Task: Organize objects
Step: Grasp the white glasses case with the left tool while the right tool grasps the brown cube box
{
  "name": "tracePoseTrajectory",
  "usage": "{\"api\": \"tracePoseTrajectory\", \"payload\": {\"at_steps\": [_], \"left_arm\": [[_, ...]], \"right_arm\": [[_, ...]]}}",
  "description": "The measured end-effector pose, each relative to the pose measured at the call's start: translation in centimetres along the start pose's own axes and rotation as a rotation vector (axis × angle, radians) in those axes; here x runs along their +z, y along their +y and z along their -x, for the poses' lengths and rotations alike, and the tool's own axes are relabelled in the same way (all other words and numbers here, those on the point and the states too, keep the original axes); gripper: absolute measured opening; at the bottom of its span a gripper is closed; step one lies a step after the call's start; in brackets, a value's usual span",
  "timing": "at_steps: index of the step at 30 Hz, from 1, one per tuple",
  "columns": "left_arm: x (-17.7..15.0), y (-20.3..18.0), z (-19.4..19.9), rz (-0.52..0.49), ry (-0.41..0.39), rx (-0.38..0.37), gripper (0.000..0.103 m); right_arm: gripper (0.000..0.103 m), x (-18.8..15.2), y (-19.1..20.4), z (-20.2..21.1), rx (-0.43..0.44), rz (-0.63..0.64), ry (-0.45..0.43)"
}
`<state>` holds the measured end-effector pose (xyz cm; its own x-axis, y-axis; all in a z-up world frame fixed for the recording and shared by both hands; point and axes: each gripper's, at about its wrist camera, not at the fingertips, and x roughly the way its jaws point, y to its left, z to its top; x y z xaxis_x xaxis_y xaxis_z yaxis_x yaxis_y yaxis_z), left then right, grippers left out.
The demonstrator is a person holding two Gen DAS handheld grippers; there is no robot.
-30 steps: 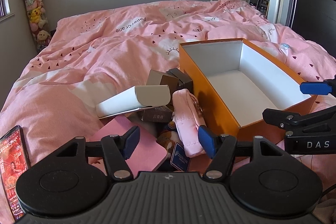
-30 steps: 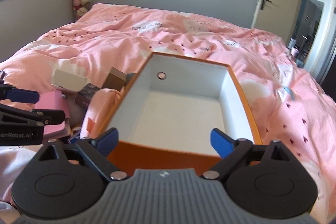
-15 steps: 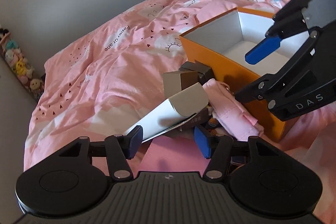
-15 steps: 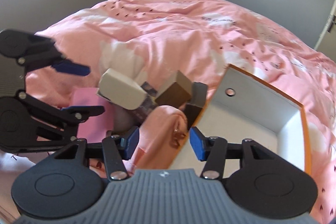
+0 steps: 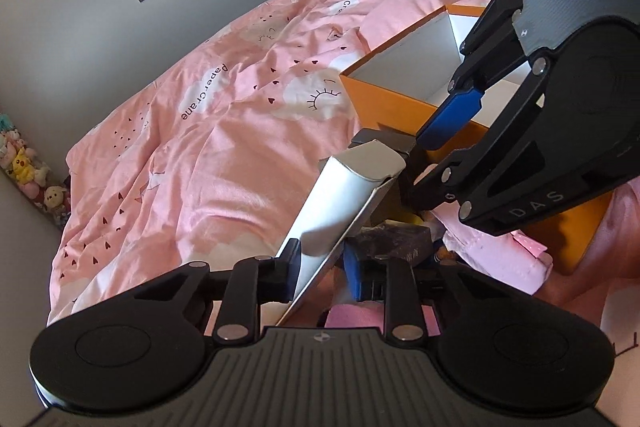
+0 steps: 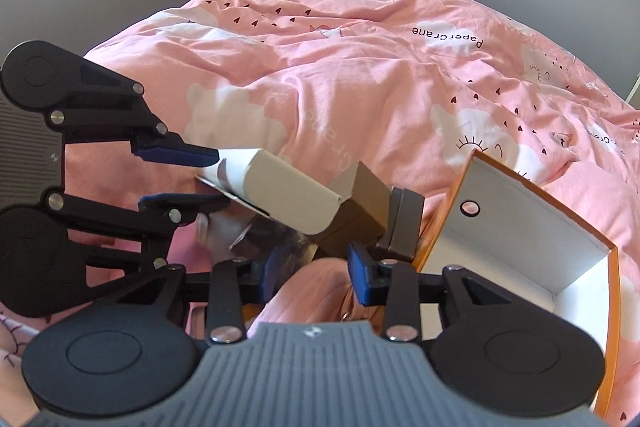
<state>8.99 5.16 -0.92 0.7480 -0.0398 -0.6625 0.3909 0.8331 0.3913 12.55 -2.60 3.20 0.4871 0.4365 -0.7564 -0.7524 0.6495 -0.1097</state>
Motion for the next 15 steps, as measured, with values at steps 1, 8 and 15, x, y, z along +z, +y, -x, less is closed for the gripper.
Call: {"api": "tracePoseTrajectory", "payload": {"at_steps": [1,8,15], "left_arm": [[0.2,0.2,-0.2,0.000,-0.003,-0.006,0.031],[1.3,1.6,-2.1,-0.030,-0.007,-0.050,0.030],[2.0,3.3,-4.3,-0.042,0.009,-0.068,0.029]], "right_arm": [[0.039,0.4,-0.4,-0.3,0.006,-0.002,-0.002],[0.040,2.6,-2.0,-2.5,0.022,0.021,0.002],[0.032,4.5,-3.8,-4.8,0.060,-0.003,0.019]]}}
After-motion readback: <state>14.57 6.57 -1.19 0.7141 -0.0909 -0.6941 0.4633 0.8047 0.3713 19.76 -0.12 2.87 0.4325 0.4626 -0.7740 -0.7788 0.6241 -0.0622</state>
